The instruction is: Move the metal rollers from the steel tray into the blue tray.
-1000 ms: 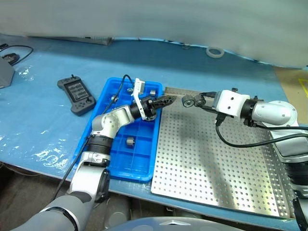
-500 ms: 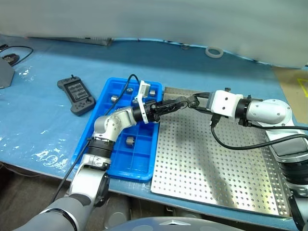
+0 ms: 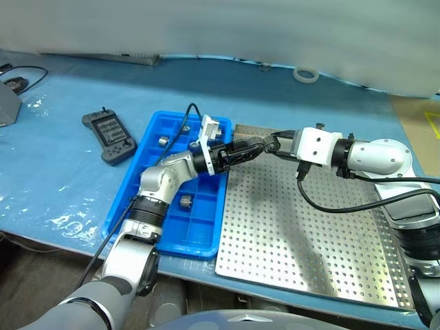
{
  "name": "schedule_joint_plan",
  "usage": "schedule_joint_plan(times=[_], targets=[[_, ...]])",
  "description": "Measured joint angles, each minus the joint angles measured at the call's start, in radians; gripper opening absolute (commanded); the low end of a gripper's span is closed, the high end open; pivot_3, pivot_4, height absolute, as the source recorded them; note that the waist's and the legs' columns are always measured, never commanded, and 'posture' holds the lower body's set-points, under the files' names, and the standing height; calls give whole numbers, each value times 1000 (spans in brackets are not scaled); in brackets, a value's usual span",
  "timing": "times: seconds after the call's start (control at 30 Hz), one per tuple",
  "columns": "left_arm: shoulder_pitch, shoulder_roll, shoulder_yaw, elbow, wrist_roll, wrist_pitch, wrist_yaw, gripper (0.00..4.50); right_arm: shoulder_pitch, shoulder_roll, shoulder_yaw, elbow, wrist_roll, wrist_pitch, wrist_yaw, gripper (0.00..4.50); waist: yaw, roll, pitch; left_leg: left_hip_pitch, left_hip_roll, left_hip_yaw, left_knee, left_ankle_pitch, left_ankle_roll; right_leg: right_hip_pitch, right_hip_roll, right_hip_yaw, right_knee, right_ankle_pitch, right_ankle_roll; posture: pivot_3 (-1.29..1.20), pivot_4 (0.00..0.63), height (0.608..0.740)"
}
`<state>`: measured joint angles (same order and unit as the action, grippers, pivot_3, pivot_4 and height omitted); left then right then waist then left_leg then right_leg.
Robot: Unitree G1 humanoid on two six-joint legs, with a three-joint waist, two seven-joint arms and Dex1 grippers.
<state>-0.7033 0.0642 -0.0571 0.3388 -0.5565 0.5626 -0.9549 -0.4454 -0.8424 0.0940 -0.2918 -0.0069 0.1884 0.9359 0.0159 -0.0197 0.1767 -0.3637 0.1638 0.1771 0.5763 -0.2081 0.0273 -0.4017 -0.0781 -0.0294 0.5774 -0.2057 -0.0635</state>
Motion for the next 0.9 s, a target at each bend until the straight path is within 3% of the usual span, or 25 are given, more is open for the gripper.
schedule_joint_plan(times=[0.17, 0.27, 0.37, 0.9], targets=[[-1, -14, 12, 0, 2, -10, 4, 2865, 0, 0, 0, 0, -8, 0, 0, 1219, 0, 0, 0, 0, 0, 0, 0, 0, 0, 0, 0, 0, 0, 0, 0, -176, 150, 740], [-1, -23, 30, 0, -10, -10, 5, 2308, 0, 0, 0, 0, -12, 0, -1, 1219, 0, 0, 0, 0, 0, 0, 0, 0, 0, 0, 0, 0, 0, 0, 0, -174, 150, 740], [0, -24, 32, -3, -12, -10, 9, 1433, 0, 0, 0, 0, -20, 0, -5, 1219, 0, 0, 0, 0, 0, 0, 0, 0, 0, 0, 0, 0, 0, 0, 0, -170, 150, 740], [-30, -14, 57, 8, -37, 1, 44, 1374, -30, 17, 8, 17, -31, -10, -24, 1219, 1, 0, 0, 0, 0, 0, 0, 0, 0, 0, 0, 0, 1, 0, 0, -152, 150, 740]])
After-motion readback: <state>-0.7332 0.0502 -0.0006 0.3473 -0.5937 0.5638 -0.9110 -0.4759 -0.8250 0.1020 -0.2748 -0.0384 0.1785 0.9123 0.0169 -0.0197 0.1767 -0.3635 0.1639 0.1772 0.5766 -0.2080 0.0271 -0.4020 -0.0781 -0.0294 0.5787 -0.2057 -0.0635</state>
